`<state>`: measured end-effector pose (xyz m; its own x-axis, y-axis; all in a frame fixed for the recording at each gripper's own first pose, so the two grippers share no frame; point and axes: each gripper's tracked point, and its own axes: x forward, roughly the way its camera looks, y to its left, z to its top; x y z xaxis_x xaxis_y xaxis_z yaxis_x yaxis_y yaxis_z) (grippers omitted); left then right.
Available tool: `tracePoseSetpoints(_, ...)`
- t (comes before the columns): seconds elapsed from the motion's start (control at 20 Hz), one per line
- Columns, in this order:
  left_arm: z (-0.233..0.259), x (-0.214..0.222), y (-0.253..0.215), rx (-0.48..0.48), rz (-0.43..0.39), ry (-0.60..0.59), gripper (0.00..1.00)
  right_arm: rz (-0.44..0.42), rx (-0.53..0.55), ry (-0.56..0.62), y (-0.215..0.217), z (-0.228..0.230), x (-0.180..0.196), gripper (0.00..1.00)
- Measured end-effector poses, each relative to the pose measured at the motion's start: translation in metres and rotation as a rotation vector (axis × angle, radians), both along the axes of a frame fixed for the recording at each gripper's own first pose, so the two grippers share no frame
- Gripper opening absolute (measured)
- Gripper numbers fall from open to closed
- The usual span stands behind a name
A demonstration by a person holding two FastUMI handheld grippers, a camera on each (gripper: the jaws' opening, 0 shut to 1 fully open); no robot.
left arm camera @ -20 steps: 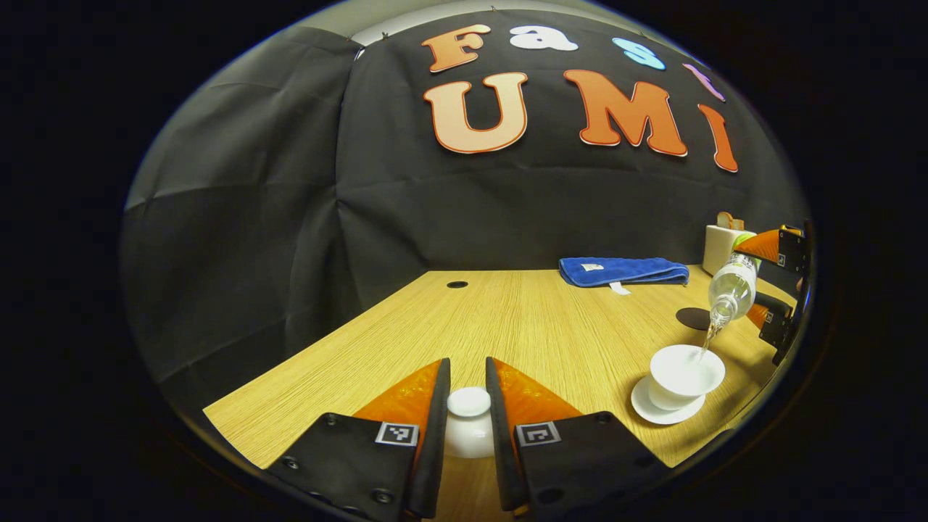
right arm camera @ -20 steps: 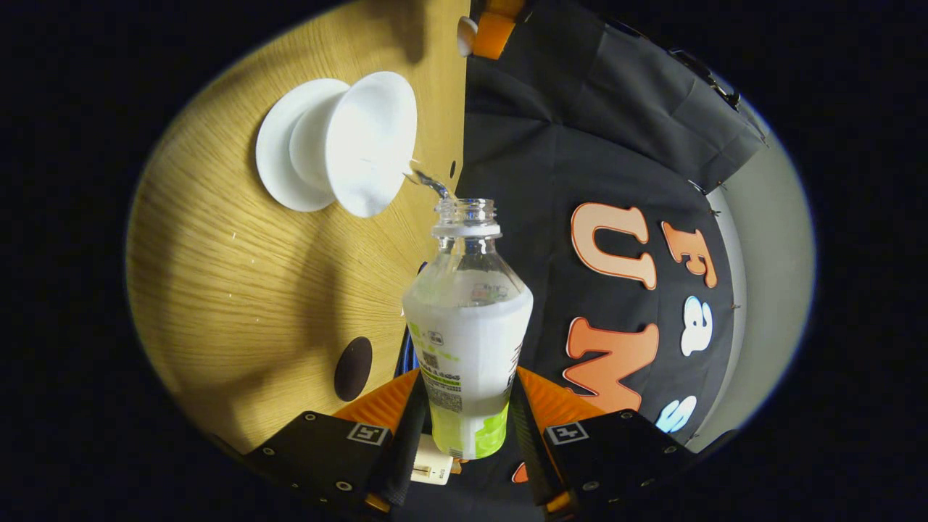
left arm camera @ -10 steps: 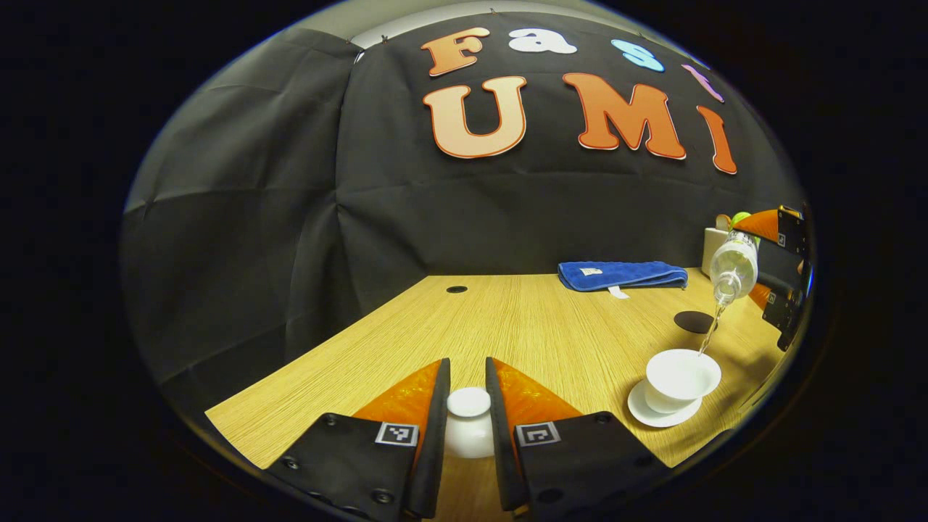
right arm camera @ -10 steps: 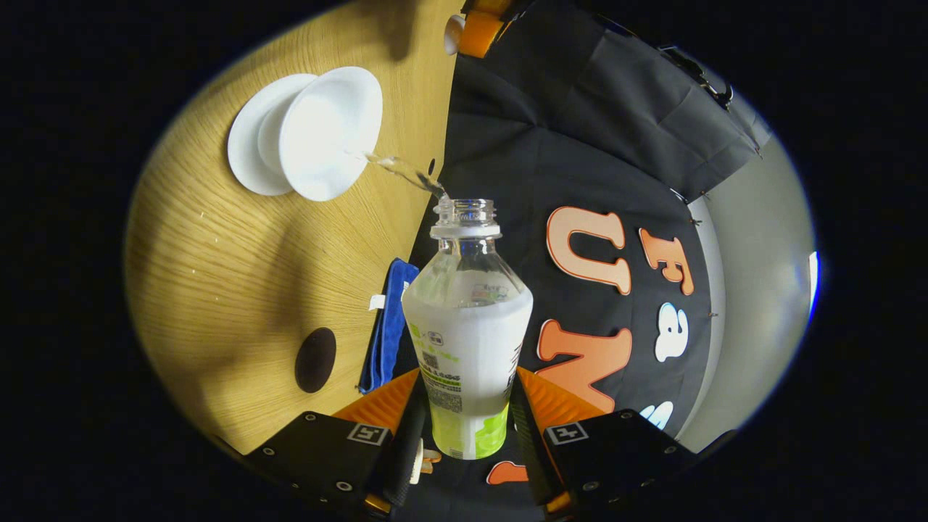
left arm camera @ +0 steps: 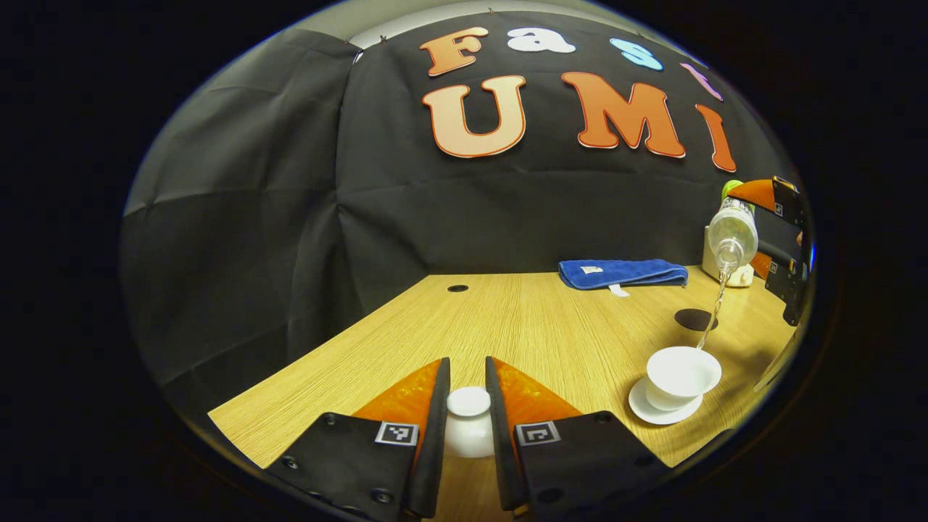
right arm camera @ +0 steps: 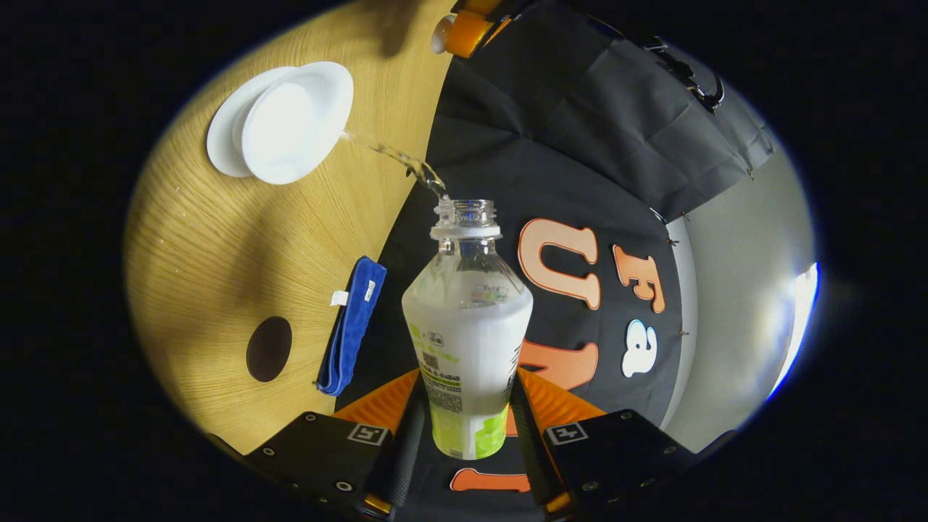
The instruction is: Open the teacup lid with one hand, grasp the water bottle and pour water into the teacup with the other hand; after pouring, place the water bottle on the coaster and then close the teacup lid.
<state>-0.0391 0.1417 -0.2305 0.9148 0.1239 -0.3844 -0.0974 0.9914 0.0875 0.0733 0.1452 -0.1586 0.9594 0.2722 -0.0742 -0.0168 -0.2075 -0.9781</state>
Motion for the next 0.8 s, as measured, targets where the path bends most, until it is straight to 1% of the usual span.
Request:
tracePoseSetpoints(0.05, -0.001, -0.001, 0.0, 0.001, 0.001, -0.001, 0.35, 0.005, -0.008, -0.005, 0.002, 0.0, 0.001, 0.64)
tracePoseSetpoints(0.2, 0.001, -0.001, 0.001, 0.006, 0.0, 0.0, 0.35, 0.027, -0.045, -0.037, 0.007, 0.002, 0.0, 0.64)
tracePoseSetpoints(0.4, -0.003, -0.004, 0.0, 0.017, -0.006, 0.007, 0.35, 0.039, -0.076, -0.02, 0.008, -0.016, -0.002, 0.64)
tracePoseSetpoints(0.45, -0.004, -0.004, -0.002, 0.012, -0.011, 0.012, 0.32, 0.046, -0.086, -0.023, 0.012, -0.017, -0.004, 0.64)
tracePoseSetpoints(0.55, -0.004, -0.005, -0.004, 0.018, -0.014, 0.015, 0.38, 0.058, -0.092, -0.026, 0.015, -0.024, -0.007, 0.64)
tracePoseSetpoints(0.6, -0.004, -0.004, -0.004, 0.022, -0.015, 0.014, 0.35, 0.065, -0.098, -0.027, 0.017, -0.026, -0.008, 0.64)
tracePoseSetpoints(0.8, -0.001, -0.006, -0.005, 0.026, -0.02, 0.011, 0.35, 0.099, -0.141, -0.043, 0.027, -0.033, -0.009, 0.64)
